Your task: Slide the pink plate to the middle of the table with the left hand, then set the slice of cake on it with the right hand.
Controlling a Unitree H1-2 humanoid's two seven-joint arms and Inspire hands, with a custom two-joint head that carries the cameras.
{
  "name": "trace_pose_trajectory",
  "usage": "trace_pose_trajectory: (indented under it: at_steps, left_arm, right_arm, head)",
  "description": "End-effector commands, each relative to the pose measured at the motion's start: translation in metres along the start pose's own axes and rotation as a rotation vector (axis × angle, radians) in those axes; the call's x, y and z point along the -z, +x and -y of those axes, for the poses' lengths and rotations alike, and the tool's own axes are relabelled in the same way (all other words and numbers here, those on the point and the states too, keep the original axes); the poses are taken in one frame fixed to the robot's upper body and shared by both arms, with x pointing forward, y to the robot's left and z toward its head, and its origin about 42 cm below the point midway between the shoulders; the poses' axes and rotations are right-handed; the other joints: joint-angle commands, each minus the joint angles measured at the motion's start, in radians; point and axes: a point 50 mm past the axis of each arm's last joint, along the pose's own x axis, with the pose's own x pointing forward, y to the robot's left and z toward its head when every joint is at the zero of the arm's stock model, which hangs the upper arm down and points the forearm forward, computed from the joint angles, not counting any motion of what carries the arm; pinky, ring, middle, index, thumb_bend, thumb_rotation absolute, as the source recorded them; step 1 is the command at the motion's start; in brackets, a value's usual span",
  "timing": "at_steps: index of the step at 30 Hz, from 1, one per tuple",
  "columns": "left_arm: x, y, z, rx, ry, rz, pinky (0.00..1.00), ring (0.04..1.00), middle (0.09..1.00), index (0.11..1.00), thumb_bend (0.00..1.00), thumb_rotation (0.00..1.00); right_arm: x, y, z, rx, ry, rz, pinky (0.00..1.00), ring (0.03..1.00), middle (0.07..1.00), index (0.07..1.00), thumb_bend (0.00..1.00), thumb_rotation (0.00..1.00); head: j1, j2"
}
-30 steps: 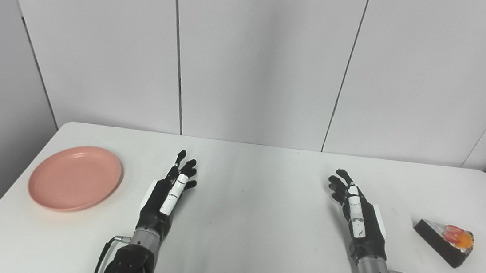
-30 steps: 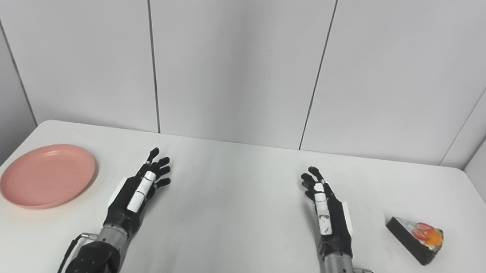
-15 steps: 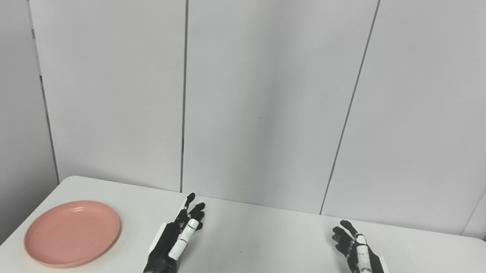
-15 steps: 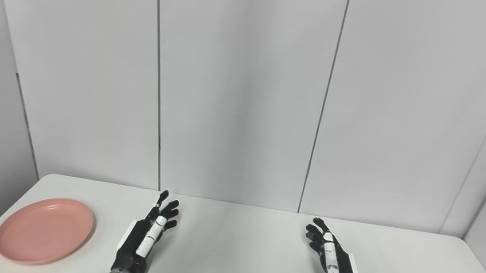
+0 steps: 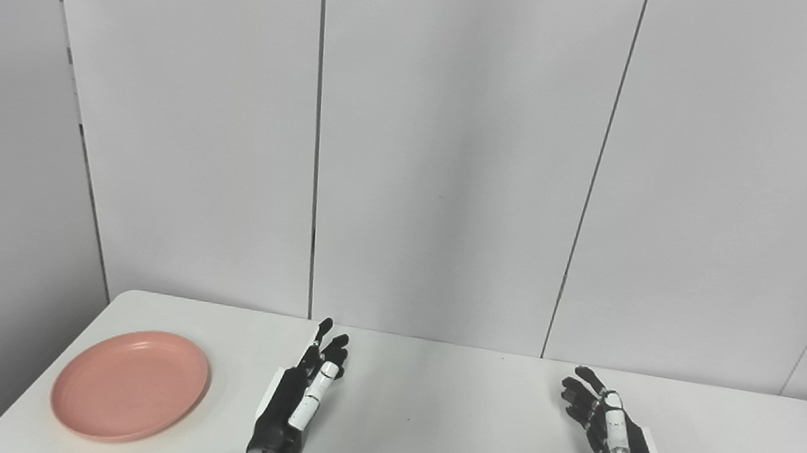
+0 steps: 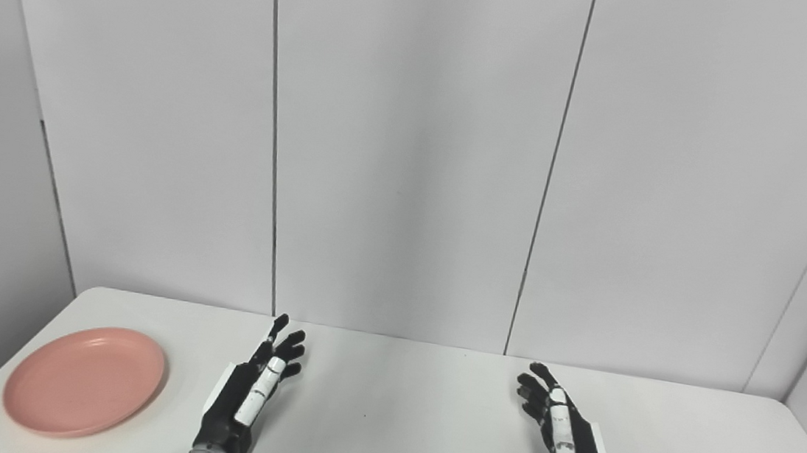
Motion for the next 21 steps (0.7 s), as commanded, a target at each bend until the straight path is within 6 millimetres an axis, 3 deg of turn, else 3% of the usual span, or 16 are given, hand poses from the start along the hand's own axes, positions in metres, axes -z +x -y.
trace_pose_trajectory:
  at_steps: [1, 14, 21]
  left_arm:
    - [0.051, -0.053, 0.016, -0.015, -0.03, -0.148, 0.88, 0.914, 0.927, 0.979, 0.72, 0.87]
    - [0.046, -0.048, 0.034, -0.011, -0.042, -0.148, 0.9, 0.931, 0.931, 0.985, 0.72, 0.87]
    - [0.039, -0.046, 0.039, -0.01, -0.054, -0.136, 0.9, 0.935, 0.934, 0.988, 0.71, 0.87]
  right_arm:
    - [0.07, -0.082, 0.019, 0.045, 0.013, -0.196, 0.87, 0.834, 0.813, 0.841, 0.94, 1.0]
    - [0.068, -0.082, 0.041, 0.038, 0.016, -0.203, 0.87, 0.836, 0.819, 0.839, 0.95, 1.0]
    - [0.065, -0.082, 0.049, 0.031, 0.021, -0.192, 0.87, 0.833, 0.817, 0.832, 0.95, 1.0]
  head:
    - [0.007, 0.001]
    - [0.099, 0.042]
    - [0.089, 0.076]
